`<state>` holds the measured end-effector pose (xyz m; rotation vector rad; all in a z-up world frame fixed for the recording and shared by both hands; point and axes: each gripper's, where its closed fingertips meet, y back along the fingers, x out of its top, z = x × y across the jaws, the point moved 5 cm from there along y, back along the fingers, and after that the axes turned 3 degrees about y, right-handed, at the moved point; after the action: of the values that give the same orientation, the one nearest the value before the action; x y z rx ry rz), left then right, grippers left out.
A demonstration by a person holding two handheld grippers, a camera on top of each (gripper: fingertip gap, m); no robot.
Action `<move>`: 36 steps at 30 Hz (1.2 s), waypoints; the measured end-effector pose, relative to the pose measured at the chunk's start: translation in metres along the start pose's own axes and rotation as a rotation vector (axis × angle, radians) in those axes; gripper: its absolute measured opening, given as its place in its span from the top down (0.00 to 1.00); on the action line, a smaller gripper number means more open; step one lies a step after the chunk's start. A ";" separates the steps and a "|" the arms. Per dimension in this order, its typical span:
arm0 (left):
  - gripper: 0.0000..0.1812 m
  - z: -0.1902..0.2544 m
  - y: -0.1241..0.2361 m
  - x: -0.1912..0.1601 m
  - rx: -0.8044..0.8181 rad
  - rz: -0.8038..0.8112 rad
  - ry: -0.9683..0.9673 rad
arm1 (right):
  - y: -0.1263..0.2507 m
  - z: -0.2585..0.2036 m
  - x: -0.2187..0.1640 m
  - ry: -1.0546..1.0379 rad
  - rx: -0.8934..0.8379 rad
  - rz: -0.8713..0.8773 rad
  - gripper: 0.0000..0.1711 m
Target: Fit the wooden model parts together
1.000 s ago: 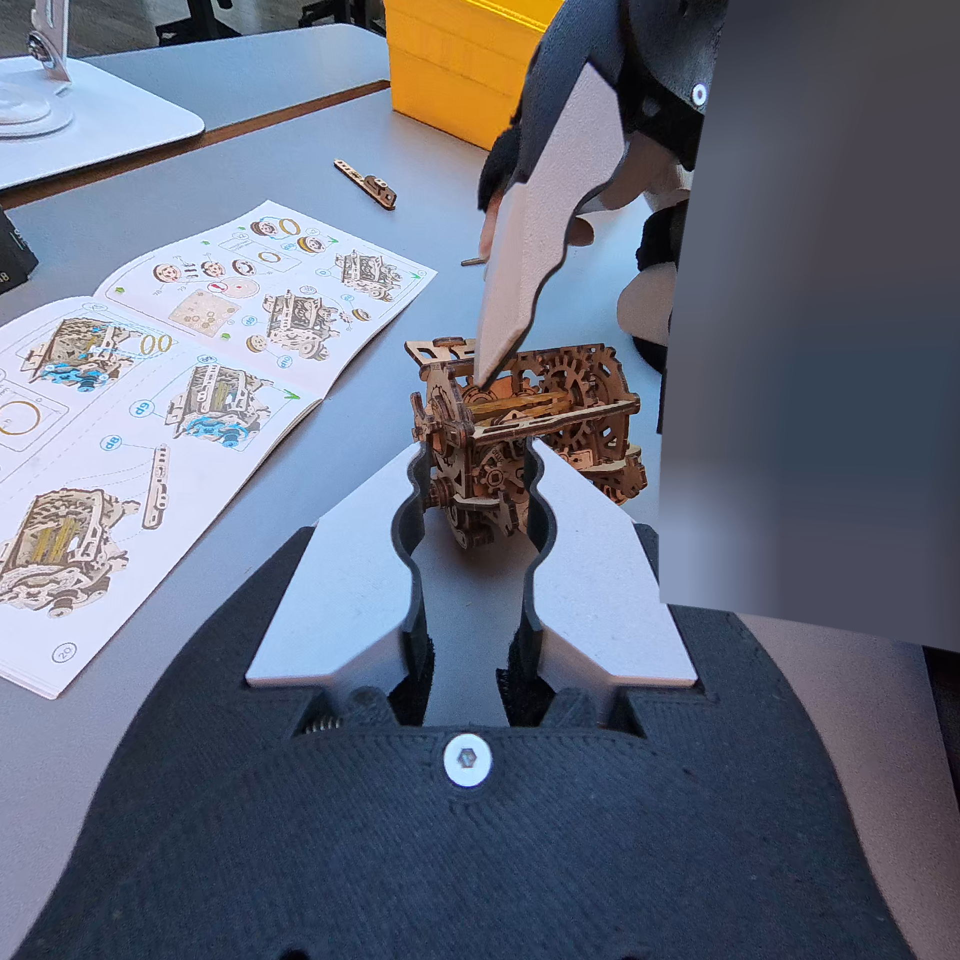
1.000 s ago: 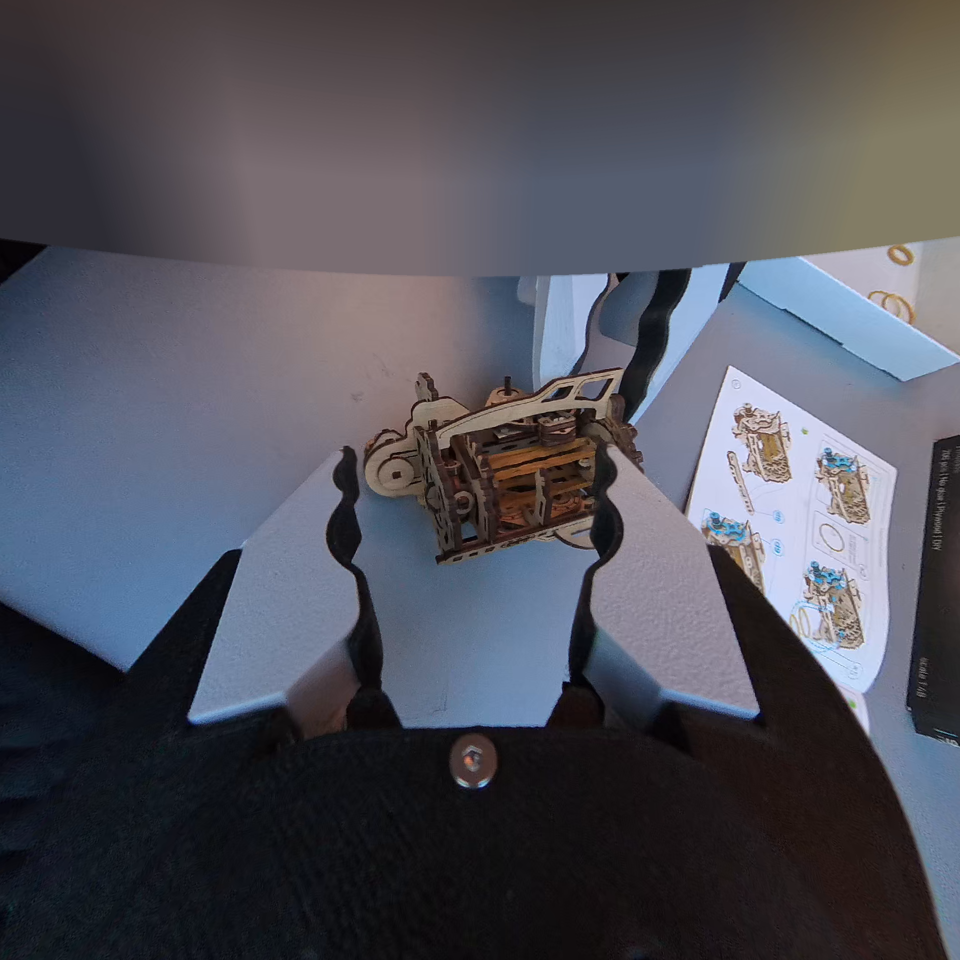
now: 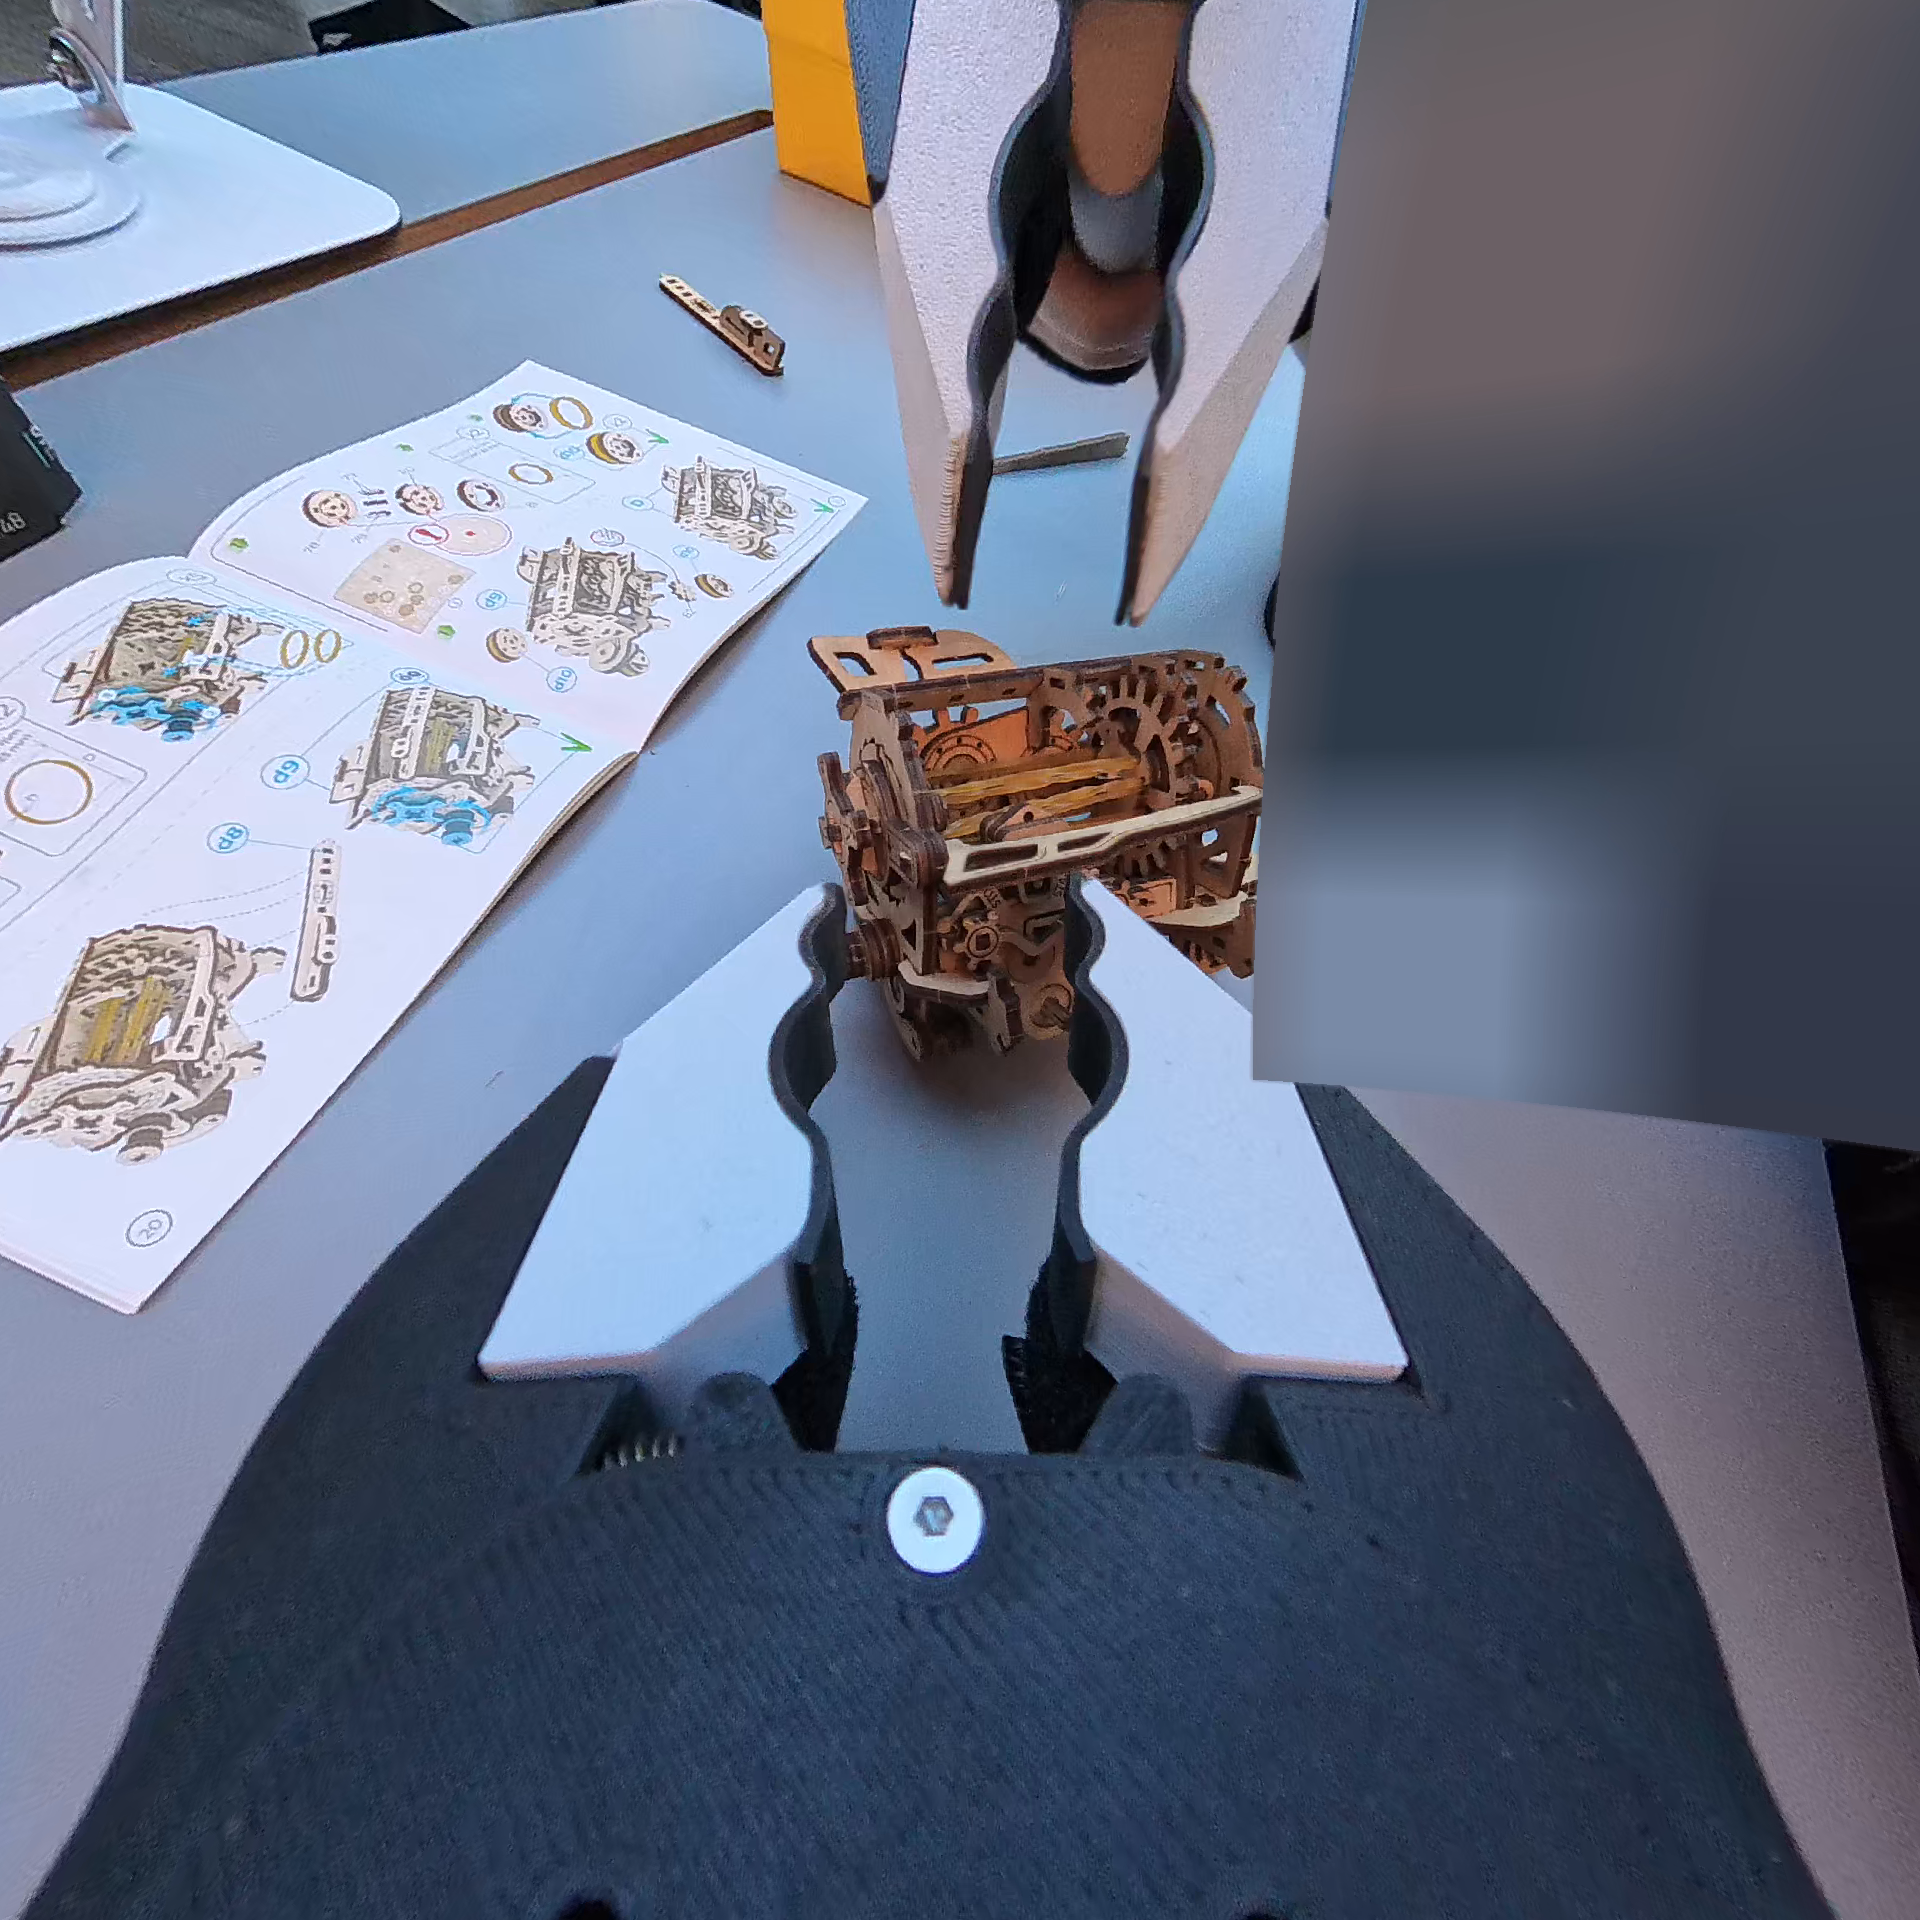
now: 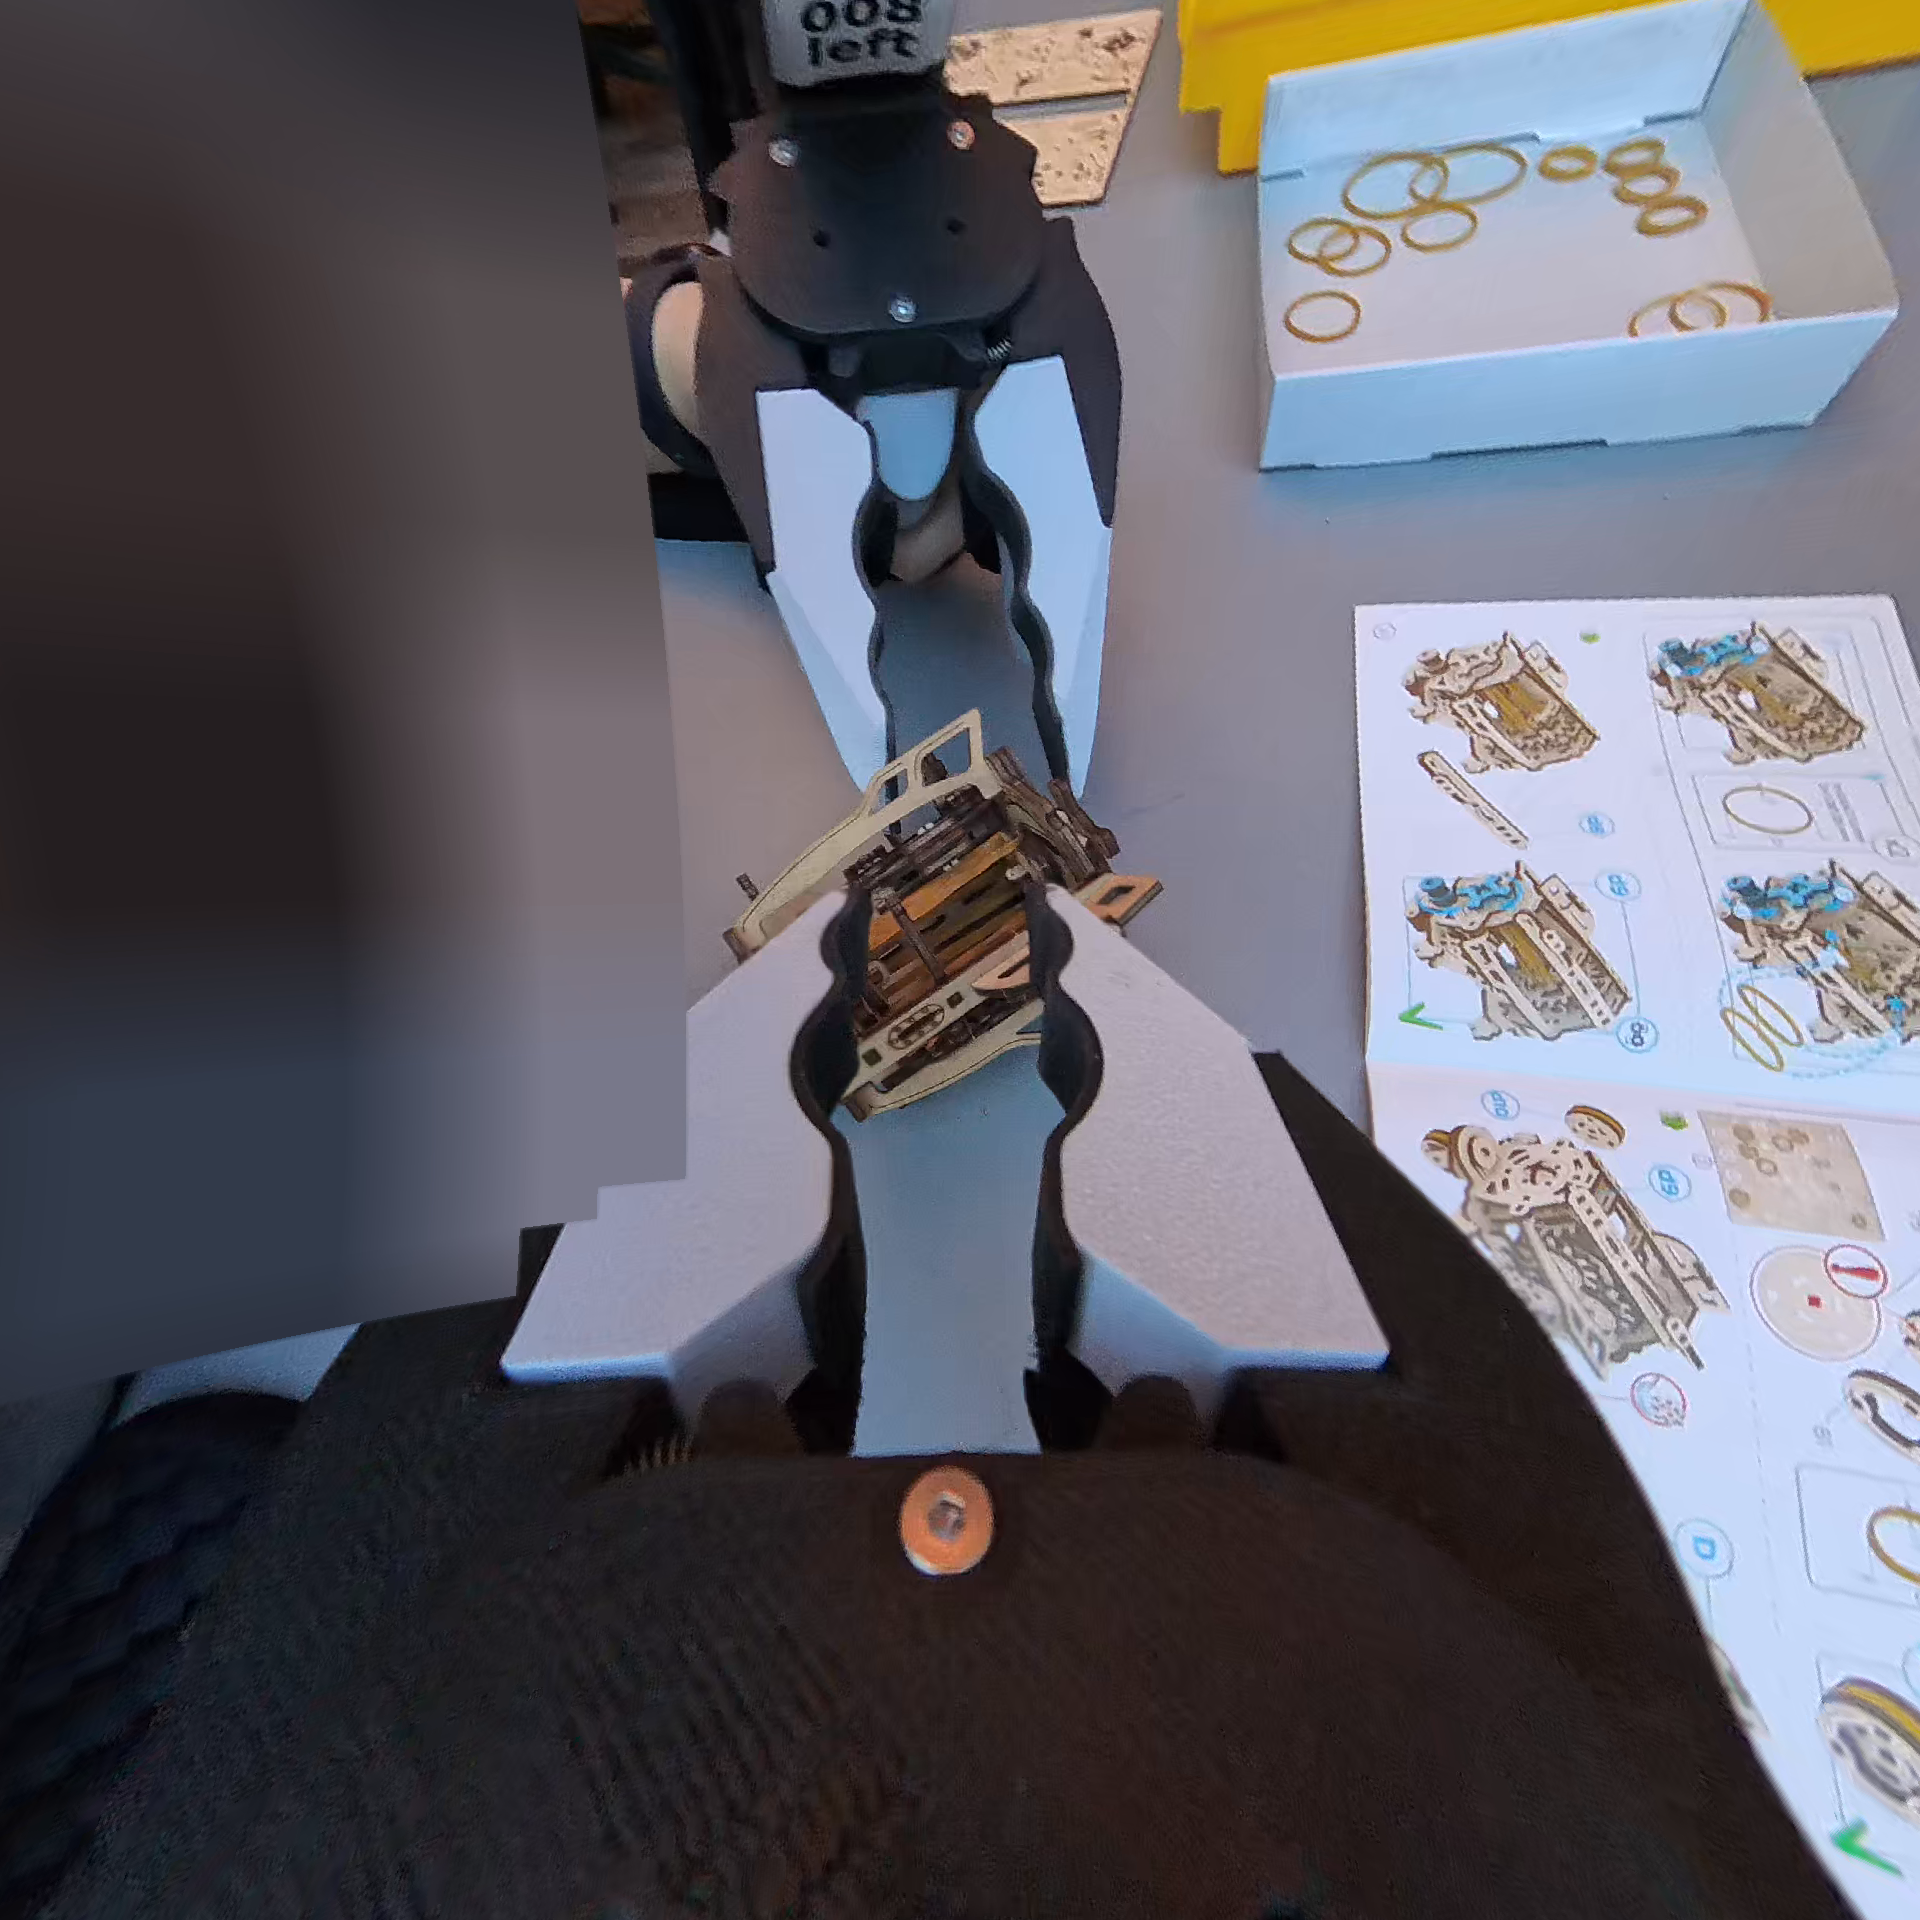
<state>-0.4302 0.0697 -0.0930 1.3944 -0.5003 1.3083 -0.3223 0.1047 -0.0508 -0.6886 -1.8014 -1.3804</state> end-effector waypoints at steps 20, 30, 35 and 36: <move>0.40 -0.017 0.000 0.037 -0.328 -0.078 -0.392 | -0.032 -0.011 0.017 -0.331 -0.232 -0.279 1.00; 0.41 -0.012 -0.036 0.024 -0.593 -0.124 -0.487 | -0.038 -0.005 0.009 -0.429 -0.383 -0.419 0.96; 0.46 -0.011 -0.039 0.021 -0.583 -0.086 -0.496 | -0.041 -0.006 0.010 -0.467 -0.424 -0.416 0.96; 0.47 -0.011 -0.040 0.021 -0.581 -0.080 -0.491 | -0.042 -0.006 0.010 -0.472 -0.435 -0.416 0.96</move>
<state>-0.3939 0.0989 -0.0935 1.2082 -1.0494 0.6599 -0.3589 0.0873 -0.0653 -0.9637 -2.1095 -2.0604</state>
